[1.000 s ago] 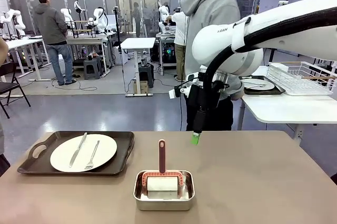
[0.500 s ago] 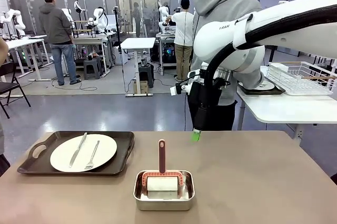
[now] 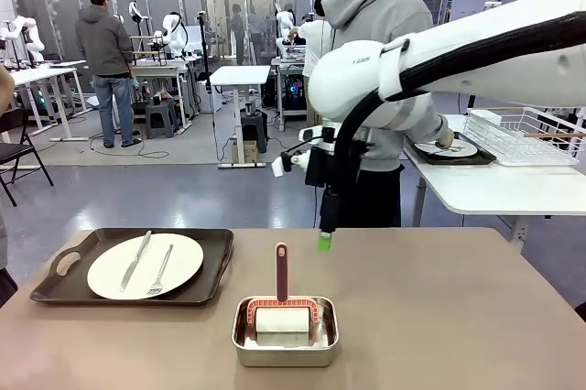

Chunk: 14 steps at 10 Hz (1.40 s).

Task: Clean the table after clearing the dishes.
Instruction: When the left (or right) Handle tray is removed, use the left hand (or right hand) to clean the left (or right) side of the table with the Lint Roller.

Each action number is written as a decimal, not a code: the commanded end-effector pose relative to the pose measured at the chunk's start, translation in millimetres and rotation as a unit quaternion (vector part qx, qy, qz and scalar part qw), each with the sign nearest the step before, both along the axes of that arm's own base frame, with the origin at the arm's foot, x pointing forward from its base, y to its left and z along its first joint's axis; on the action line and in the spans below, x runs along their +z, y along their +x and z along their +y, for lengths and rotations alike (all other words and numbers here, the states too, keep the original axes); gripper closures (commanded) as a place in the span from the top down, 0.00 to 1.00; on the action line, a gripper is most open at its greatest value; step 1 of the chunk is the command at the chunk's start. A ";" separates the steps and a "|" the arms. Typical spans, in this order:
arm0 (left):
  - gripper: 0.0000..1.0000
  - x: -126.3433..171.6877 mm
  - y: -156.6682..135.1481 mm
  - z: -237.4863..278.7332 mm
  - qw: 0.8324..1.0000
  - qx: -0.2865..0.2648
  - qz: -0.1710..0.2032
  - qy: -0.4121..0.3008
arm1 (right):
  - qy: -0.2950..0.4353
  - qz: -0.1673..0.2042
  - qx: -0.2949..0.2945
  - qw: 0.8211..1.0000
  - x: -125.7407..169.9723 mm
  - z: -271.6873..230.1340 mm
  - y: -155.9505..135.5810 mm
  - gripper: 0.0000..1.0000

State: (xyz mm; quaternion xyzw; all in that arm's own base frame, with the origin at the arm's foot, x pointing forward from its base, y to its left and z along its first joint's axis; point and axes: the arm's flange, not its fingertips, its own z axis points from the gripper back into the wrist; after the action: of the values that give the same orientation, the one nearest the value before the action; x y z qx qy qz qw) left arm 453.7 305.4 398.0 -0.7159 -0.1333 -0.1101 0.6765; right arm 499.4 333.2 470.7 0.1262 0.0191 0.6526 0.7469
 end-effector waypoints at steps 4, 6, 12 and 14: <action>1.00 1.2 -6.0 -1.8 1.000 0.005 -0.006 0.007 | -0.044 -0.010 0.066 0.997 -20.9 57.3 14.4 1.00; 1.00 1.2 -6.0 -1.8 1.000 0.005 -0.006 0.007 | -0.048 0.013 0.086 0.995 -28.8 71.4 16.1 1.00; 1.00 1.2 -6.0 -1.8 1.000 0.005 -0.006 0.007 | -0.077 0.055 0.109 0.990 -50.7 101.1 22.3 1.00; 1.00 1.2 -6.0 -1.8 1.000 0.005 -0.006 0.007 | -0.079 0.051 0.096 0.991 -56.1 100.7 20.6 1.00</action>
State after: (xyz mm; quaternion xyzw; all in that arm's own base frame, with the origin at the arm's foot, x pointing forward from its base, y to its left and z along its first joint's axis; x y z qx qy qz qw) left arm 453.8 305.2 398.0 -0.7159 -0.1332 -0.1102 0.6765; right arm 520.6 428.7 412.2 0.1130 0.1185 0.7210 0.6733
